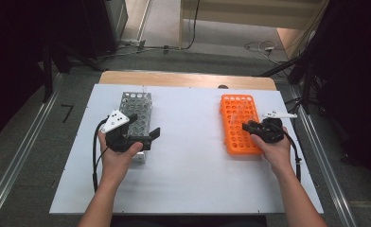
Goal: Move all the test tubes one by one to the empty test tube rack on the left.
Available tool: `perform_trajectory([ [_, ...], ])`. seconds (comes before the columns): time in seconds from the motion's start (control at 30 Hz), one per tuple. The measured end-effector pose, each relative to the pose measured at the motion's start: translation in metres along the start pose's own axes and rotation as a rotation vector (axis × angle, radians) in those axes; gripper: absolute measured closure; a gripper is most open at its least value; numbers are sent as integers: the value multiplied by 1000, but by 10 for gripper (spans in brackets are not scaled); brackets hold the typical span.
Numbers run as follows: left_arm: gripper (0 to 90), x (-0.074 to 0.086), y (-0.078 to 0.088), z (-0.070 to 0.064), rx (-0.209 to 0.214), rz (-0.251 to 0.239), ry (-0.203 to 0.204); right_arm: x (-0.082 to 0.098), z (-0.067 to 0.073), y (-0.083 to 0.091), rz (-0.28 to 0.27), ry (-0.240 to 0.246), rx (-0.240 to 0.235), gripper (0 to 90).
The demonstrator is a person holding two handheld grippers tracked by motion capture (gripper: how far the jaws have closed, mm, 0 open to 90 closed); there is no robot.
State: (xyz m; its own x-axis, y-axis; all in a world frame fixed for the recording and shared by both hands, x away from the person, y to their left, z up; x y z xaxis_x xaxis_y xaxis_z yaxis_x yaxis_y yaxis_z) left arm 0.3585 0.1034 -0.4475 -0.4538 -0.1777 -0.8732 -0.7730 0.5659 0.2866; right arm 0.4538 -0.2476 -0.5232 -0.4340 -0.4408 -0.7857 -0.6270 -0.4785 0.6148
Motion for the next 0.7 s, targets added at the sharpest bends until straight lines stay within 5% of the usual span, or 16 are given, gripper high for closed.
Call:
perform_trajectory([
  [0.27, 7, 2, -2, -3, 12, 5, -1, 1, 3, -1, -6, 55, 37, 736],
  [0.7, 7, 4, -4, -6, 22, 19, -9, -12, 1, 16, -81, 43, 40, 741],
])
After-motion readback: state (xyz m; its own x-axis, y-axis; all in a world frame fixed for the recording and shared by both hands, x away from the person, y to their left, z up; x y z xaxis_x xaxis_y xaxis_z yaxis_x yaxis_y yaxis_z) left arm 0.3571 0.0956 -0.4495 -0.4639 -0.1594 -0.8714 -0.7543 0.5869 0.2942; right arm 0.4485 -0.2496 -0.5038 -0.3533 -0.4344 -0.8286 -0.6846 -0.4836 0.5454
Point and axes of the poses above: each handheld gripper's, and its own axes: y roughly backward along the jaws, x roughly out of its underside, z roughly to its left, the point moved 10 cm from there along -y, roughly forward along the jaws, and after that the axes turned 13 degrees about y, right-handed, at the moved point
